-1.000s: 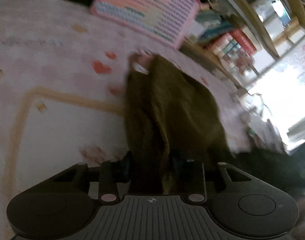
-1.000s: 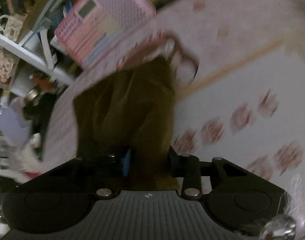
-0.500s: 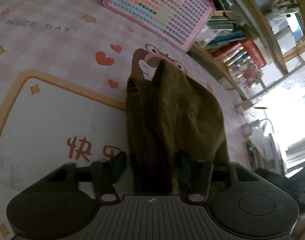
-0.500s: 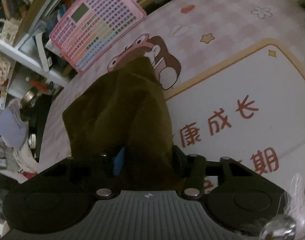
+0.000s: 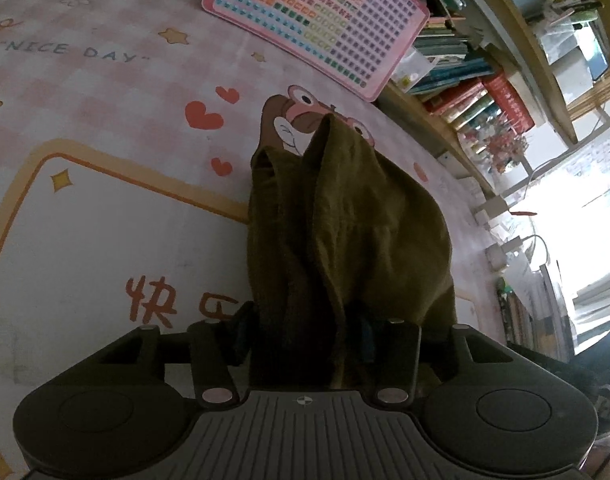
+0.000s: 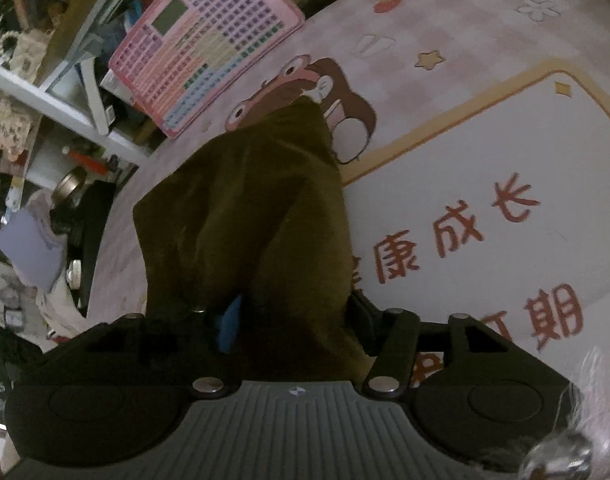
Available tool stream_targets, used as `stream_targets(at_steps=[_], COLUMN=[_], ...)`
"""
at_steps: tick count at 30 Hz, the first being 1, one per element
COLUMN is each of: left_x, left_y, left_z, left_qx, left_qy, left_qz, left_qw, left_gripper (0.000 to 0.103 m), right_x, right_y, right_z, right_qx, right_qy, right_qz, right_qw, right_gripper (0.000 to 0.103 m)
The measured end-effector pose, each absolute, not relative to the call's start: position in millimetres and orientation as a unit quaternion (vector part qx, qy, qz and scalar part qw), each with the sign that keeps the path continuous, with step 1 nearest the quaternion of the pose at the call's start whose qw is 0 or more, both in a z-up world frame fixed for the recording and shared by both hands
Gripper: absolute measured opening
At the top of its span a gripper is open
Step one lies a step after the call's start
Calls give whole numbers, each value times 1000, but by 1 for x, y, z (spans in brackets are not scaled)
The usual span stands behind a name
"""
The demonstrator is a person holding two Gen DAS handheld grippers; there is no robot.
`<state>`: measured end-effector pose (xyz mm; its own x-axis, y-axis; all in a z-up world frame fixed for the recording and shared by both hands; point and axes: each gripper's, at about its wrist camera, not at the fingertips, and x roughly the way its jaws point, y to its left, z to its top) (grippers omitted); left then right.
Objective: Fold clothes
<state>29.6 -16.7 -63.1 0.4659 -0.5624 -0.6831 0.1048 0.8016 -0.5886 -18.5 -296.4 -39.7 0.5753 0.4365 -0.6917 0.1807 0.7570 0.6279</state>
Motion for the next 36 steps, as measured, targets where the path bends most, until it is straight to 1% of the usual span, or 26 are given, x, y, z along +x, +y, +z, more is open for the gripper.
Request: stream_targets(at_steps=[1, 2, 3, 4, 5, 10, 14, 20, 27, 36], left_x=[29, 27, 25, 22, 19, 1, -8, -16, -26, -37], left_y=[-17, -18, -18, -19, -20, -18, -16, -14, -19, -43], left_z=[-63, -60, -56, -53, -48, -29, -21, -18, -22, -16], left_qx=[-239, -236, -233, -229, -224, -216, -210, -209, -211, -203], left_qy=[476, 473, 467, 462, 455, 414, 396, 390, 398, 398], left_qz=[-201, -201, -203, -204, -207, -216, -219, -219, -211, -189], left_qw=[822, 825, 829, 832, 837, 858, 867, 870, 867, 875], left_gripper=[40, 34, 29, 27, 27, 27, 27, 27, 27, 27], right_x=[-18, -18, -19, -20, -23, -37, -46, -55, -61, -64], right_y=[-295, -294, -291, -289, -286, -278, -272, -268, -272, -298], right_z=[-40, -39, -35, -31, -25, 1, 14, 21, 17, 15], right_qx=[338, 335, 323, 311, 302, 266, 244, 230, 230, 237], right_qy=[454, 454, 452, 449, 441, 397, 378, 372, 385, 386], right_qz=[80, 82, 86, 90, 93, 109, 117, 119, 120, 141], right_qw=[820, 822, 827, 833, 840, 871, 885, 891, 886, 880], right_gripper=[42, 37, 34, 29, 26, 25, 25, 25, 25, 25])
